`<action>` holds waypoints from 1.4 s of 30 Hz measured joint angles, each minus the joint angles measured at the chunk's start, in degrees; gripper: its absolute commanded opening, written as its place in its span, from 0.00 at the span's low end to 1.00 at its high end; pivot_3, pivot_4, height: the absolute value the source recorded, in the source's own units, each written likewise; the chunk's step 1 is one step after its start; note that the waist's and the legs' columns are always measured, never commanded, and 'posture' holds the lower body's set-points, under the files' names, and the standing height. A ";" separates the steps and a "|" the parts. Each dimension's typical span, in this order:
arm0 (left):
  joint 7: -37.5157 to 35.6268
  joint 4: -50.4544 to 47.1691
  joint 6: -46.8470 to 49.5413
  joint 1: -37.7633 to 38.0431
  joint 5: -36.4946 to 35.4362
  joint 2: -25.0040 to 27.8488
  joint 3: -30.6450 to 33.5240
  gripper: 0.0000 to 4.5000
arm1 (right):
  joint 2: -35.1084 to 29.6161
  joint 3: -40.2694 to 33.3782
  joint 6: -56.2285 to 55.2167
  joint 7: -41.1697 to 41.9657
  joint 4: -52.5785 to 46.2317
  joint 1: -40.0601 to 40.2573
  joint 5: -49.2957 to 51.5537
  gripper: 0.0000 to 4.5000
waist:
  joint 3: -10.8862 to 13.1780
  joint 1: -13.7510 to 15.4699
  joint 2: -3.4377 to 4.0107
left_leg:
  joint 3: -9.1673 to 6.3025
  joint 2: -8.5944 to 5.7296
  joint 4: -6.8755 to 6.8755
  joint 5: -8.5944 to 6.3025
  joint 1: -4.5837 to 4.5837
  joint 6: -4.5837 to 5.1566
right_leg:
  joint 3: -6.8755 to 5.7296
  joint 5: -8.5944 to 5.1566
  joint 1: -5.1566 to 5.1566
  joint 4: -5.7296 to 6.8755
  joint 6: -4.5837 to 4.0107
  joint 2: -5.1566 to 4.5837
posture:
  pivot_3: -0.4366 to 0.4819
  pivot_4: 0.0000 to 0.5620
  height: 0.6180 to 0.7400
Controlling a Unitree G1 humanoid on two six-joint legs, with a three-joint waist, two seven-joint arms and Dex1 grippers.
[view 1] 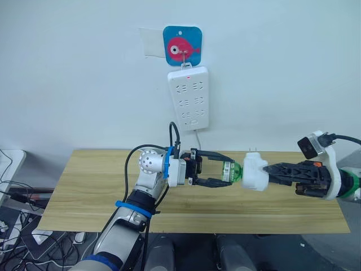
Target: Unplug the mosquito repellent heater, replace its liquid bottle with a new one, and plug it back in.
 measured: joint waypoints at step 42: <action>15.24 -21.44 73.17 -0.41 -11.69 7.27 -2.54 0.49 | -0.53 -0.31 -7.25 -9.15 -6.41 0.01 -0.59 0.69 | 0.08 -0.15 -0.08 | -0.17 0.02 -0.04 0.00 -0.04 0.01 | -0.15 -0.01 -0.02 0.02 0.02 0.00 | 0.59 0.35 1.00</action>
